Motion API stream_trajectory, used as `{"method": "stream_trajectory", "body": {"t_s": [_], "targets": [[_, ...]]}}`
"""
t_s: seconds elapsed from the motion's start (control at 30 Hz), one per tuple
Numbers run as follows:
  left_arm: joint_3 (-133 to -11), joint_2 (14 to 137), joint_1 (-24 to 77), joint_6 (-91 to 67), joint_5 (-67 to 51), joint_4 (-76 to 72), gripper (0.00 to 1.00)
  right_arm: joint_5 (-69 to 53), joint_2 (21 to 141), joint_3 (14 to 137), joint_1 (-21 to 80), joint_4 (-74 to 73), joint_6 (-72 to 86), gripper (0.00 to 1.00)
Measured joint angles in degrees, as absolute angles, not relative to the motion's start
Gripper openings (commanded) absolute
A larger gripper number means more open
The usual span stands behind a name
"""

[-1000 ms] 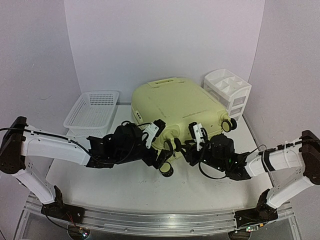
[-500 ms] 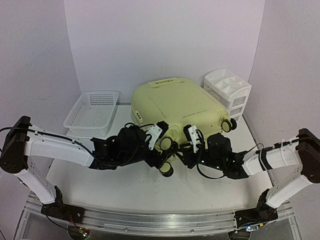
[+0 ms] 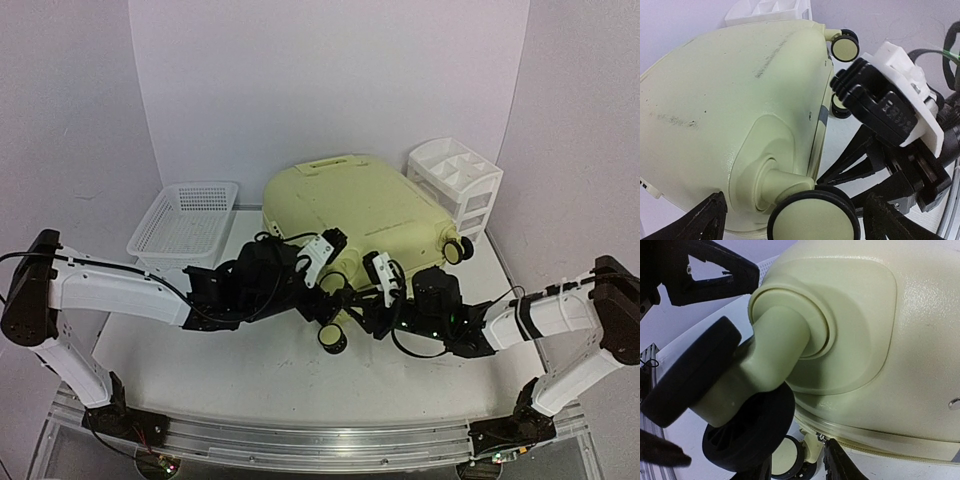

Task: Open, take out, and arrange the luggage
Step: Adjust the luggage at the center of the board.

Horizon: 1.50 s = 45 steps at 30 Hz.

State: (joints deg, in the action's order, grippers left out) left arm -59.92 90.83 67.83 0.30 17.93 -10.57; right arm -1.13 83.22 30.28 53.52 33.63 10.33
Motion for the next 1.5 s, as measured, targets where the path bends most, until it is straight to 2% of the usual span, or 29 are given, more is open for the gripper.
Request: {"method": "stream_trajectory", "body": {"t_s": [0.17, 0.47, 0.87, 1.5], "targets": [[-59.0, 89.8, 67.8, 6.3, 14.3, -10.6, 1.00, -2.0, 83.2, 31.0, 53.5, 32.6, 10.4, 0.36], [-48.7, 78.2, 67.8, 24.0, 10.4, -10.5, 1.00, -3.9, 83.2, 32.9, 53.6, 30.3, 10.6, 0.36], [-47.8, 84.8, 67.4, 48.0, 11.2, -15.7, 1.00, -4.3, 83.2, 33.8, 53.8, 30.2, 10.8, 0.35], [-50.4, 85.2, 61.2, 53.0, 1.0, -18.0, 1.00, -4.2, 83.3, 33.8, 53.8, 30.2, 11.0, 0.35]]}}
